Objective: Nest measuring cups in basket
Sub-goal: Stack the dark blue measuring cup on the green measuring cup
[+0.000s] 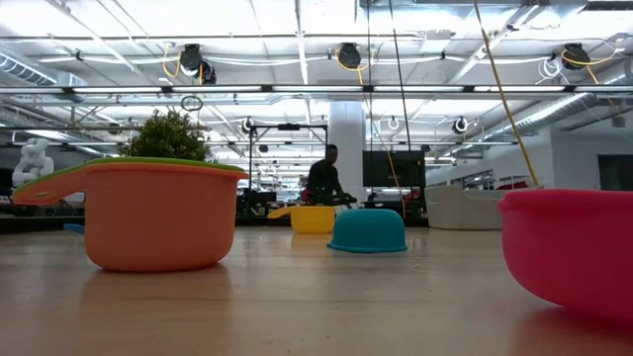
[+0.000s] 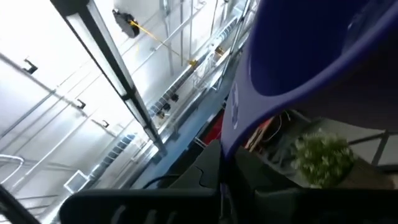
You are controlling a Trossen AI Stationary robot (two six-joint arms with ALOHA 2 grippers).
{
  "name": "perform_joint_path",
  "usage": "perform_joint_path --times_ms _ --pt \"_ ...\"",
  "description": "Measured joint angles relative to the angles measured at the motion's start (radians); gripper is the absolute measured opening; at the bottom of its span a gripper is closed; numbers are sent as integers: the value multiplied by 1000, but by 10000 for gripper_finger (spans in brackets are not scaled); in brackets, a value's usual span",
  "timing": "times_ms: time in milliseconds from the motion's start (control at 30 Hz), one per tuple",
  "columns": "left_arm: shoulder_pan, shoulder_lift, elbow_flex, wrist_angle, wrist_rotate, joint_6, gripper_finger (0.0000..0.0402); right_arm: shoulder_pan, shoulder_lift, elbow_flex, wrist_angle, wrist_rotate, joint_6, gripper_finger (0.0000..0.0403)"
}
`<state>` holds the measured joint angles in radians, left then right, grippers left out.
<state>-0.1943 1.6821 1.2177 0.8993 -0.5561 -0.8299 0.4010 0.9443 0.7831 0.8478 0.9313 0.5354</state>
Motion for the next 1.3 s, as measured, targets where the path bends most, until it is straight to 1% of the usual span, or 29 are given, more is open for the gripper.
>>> perform_joint_path --times_ms 167,267,333,433,567,767,1133,1300 --pt "50 0 48 -13 81 49 282 -53 66 84 -1 -91 -68 0" --pt "72 0 78 -23 101 96 282 -81 100 113 -10 -123 -76 0" --pt "86 0 96 -41 109 109 282 -100 118 124 -12 -135 -63 0" --pt "102 0 109 -85 111 111 282 -127 151 137 -12 -181 -17 0" --pt "107 2 111 -90 112 111 282 -145 211 165 -13 -231 26 0" --pt "107 2 112 -97 121 114 282 -154 261 185 -6 -231 32 0" --pt "107 2 112 -96 123 113 282 -188 266 185 -23 -230 29 0" --pt "107 2 112 -98 149 111 282 -192 266 185 -38 -230 31 0"
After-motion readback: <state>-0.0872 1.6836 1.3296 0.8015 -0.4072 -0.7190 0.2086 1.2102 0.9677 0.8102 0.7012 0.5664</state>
